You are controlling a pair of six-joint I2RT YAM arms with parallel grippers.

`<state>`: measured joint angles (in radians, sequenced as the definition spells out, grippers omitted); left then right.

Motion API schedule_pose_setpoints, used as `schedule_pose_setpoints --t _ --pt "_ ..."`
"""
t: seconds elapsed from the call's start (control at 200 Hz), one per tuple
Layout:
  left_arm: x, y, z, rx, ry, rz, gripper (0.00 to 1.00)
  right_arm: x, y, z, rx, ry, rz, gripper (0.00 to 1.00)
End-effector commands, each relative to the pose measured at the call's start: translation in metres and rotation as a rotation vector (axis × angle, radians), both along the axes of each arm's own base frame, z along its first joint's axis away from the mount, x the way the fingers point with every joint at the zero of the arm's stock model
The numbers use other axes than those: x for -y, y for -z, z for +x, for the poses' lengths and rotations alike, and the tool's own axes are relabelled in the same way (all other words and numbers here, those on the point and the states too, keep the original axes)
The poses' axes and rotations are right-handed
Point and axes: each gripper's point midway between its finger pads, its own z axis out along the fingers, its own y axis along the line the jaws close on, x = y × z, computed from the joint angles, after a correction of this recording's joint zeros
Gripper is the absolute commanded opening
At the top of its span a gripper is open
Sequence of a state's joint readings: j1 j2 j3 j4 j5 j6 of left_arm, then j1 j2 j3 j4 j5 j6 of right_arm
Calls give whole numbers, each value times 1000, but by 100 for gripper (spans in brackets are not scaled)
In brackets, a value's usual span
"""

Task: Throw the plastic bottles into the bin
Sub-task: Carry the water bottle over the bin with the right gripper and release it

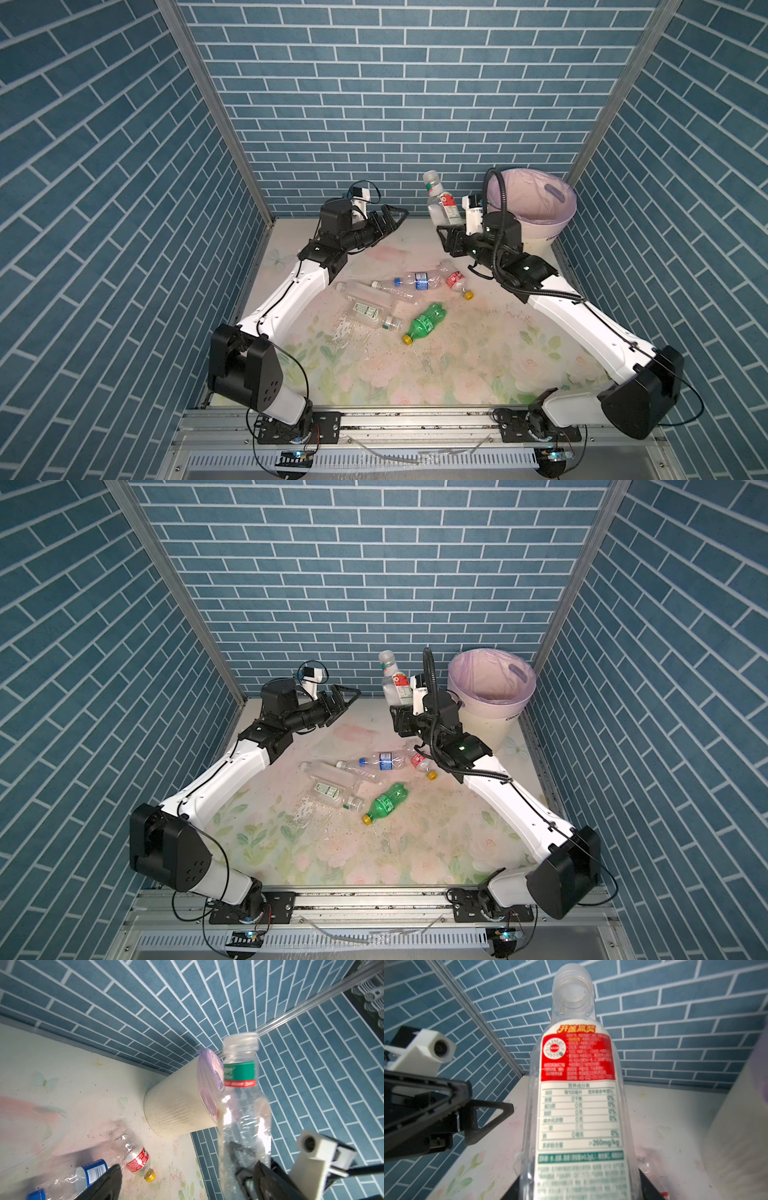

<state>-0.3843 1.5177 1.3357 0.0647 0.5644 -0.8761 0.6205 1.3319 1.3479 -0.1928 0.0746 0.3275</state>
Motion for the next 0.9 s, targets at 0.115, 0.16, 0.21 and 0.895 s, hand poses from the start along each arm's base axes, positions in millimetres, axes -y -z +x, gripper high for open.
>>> schedule_pose_setpoints --t 0.115,0.16,0.21,0.895 --pt "32 -33 -31 189 113 67 99 94 -105 -35 235 261 -171 46" --pt "38 -35 -37 204 134 78 99 108 -121 -42 277 301 -187 46" --pt "44 -35 -42 217 155 94 99 124 -136 -47 314 354 -203 46" --pt "55 -25 -47 209 198 116 99 225 -93 40 58 605 -179 99"
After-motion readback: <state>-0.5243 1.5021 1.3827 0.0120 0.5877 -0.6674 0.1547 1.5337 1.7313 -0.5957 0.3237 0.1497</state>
